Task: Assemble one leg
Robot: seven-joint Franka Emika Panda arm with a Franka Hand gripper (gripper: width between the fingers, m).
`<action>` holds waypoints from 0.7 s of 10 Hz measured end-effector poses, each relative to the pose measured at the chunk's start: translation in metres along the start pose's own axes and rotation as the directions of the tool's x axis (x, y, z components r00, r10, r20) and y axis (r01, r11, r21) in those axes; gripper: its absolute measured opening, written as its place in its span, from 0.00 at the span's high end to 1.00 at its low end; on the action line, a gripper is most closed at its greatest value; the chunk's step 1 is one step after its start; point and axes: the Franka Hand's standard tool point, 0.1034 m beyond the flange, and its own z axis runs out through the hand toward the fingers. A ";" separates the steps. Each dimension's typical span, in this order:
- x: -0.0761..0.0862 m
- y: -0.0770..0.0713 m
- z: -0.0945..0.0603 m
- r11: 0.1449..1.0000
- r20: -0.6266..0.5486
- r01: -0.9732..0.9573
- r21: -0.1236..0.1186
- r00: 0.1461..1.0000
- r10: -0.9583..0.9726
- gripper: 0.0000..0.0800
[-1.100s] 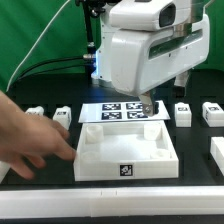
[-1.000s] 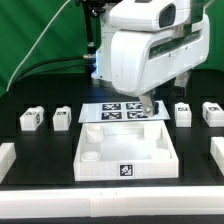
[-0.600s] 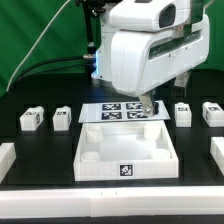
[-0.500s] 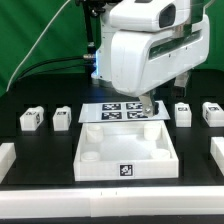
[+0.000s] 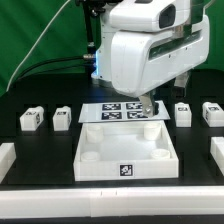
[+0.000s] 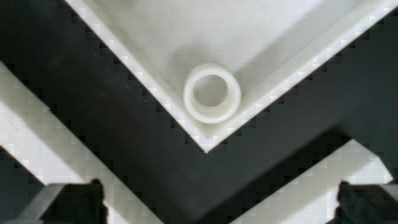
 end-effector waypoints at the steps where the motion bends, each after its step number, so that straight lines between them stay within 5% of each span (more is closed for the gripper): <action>1: 0.000 0.000 0.000 1.000 0.000 0.000 0.000 1.000 0.000 0.19; 5: -0.001 0.000 0.001 1.000 0.001 0.000 0.001 1.000 0.000 0.19; 7: -0.022 -0.020 0.011 0.991 -0.010 0.131 -0.013 0.991 -0.131 0.19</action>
Offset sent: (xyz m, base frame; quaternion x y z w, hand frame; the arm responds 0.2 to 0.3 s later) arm 0.0000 0.0000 0.0000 0.0000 0.0000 0.0000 1.0000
